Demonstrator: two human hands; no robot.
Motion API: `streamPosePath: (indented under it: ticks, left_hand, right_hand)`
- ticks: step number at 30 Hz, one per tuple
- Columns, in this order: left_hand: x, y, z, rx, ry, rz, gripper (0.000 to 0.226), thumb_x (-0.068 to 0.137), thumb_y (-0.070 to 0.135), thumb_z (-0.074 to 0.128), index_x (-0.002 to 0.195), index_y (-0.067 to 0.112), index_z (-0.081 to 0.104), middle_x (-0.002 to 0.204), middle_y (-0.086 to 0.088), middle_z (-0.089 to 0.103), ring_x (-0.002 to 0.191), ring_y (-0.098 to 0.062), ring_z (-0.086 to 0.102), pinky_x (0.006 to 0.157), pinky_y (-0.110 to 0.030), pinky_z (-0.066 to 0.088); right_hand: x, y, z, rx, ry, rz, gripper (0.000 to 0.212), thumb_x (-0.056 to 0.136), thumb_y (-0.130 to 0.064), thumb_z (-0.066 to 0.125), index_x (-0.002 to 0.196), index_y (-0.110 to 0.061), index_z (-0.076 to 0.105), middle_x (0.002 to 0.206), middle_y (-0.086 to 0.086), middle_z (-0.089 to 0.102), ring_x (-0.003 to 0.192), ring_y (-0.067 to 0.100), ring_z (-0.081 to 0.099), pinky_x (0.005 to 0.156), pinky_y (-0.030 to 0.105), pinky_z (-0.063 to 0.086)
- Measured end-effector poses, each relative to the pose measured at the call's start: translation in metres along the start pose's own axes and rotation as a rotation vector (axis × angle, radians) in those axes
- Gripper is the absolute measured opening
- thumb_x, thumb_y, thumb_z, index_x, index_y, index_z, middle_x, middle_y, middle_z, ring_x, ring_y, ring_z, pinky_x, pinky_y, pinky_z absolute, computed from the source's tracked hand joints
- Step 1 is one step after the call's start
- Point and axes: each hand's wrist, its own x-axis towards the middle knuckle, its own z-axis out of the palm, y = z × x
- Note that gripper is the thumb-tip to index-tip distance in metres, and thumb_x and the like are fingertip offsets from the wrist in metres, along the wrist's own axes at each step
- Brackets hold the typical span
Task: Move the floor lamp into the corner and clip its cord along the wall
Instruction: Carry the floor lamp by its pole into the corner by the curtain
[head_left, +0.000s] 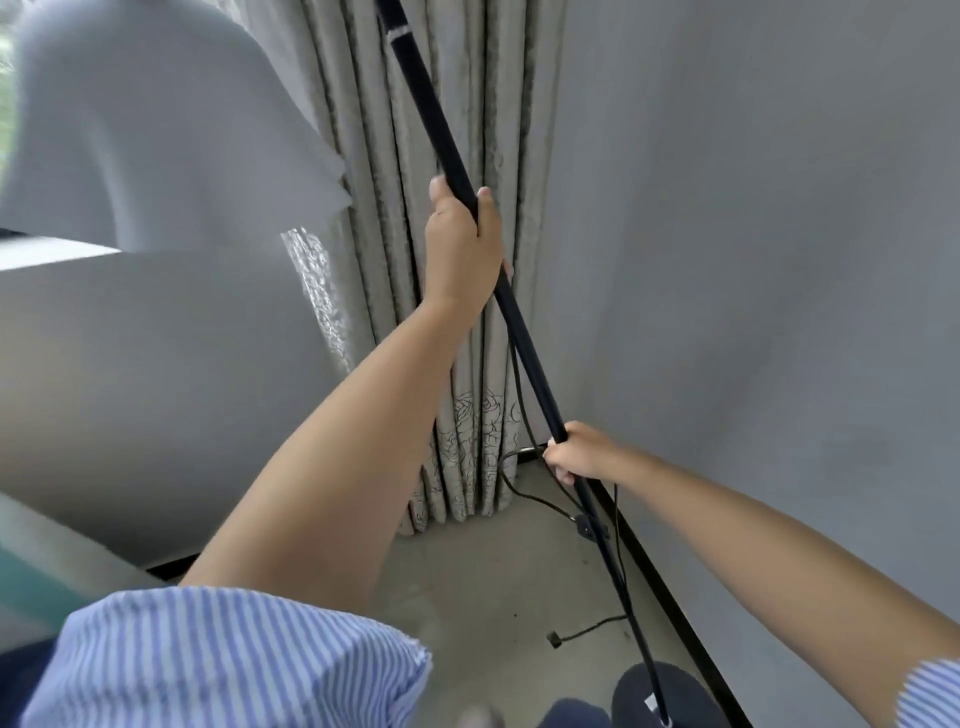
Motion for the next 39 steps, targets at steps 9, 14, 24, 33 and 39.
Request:
streamPosePath:
  ticks: [9, 14, 24, 33, 39]
  left_hand:
    - [0.107, -0.033, 0.052, 0.048, -0.048, 0.073, 0.003, 0.099, 0.010, 0.037, 0.098, 0.011, 0.035, 0.055, 0.005, 0.043, 0.034, 0.001, 0.045, 0.039, -0.024, 0.049]
    - [0.151, -0.055, 0.082, 0.114, -0.047, 0.050, 0.005, 0.098, 0.015, 0.037, 0.096, 0.013, 0.033, 0.056, 0.006, 0.045, 0.034, 0.001, 0.048, 0.040, -0.024, 0.049]
    - [0.198, -0.087, 0.113, 0.266, -0.024, 0.039, 0.035, 0.098, 0.015, 0.037, 0.123, -0.009, 0.029, 0.057, 0.008, 0.042, 0.038, 0.011, 0.050, 0.032, -0.003, 0.037]
    - [0.215, -0.088, 0.140, 0.212, -0.059, -0.083, 0.039, 0.100, 0.012, 0.034, 0.132, -0.002, 0.018, 0.066, -0.003, 0.050, 0.053, -0.008, 0.053, 0.053, -0.018, 0.049]
    - [0.216, -0.083, 0.161, 0.296, -0.089, 0.000, 0.042, 0.099, 0.010, 0.036, 0.131, -0.010, 0.017, 0.070, -0.003, 0.050, 0.061, -0.015, 0.049, 0.058, -0.016, 0.046]
  right_hand:
    - [0.117, -0.018, -0.067, -0.037, -0.045, -0.023, 0.038, 0.075, -0.005, 0.043, 0.037, -0.012, 0.044, 0.047, 0.004, 0.050, 0.051, 0.017, 0.046, 0.057, 0.027, 0.037]
    - [0.175, -0.020, -0.095, 0.001, -0.032, -0.024, 0.039, 0.077, -0.011, 0.045, 0.037, -0.014, 0.045, 0.046, 0.002, 0.050, 0.056, 0.021, 0.050, 0.059, 0.025, 0.038]
    - [0.260, -0.023, -0.121, 0.087, 0.047, -0.024, 0.040, 0.086, -0.031, 0.050, 0.048, -0.025, 0.040, 0.055, -0.004, 0.047, 0.067, 0.023, 0.052, 0.070, 0.028, 0.040]
    - [0.297, -0.017, -0.136, 0.099, 0.117, -0.081, 0.031, 0.089, -0.034, 0.046, 0.089, -0.008, 0.064, 0.088, 0.013, 0.067, 0.093, 0.035, 0.062, 0.057, 0.026, 0.040]
    - [0.297, -0.005, -0.153, 0.139, 0.094, -0.046, 0.034, 0.088, -0.022, 0.050, 0.114, -0.001, 0.053, 0.116, 0.022, 0.060, 0.104, 0.034, 0.057, 0.073, 0.030, 0.044]
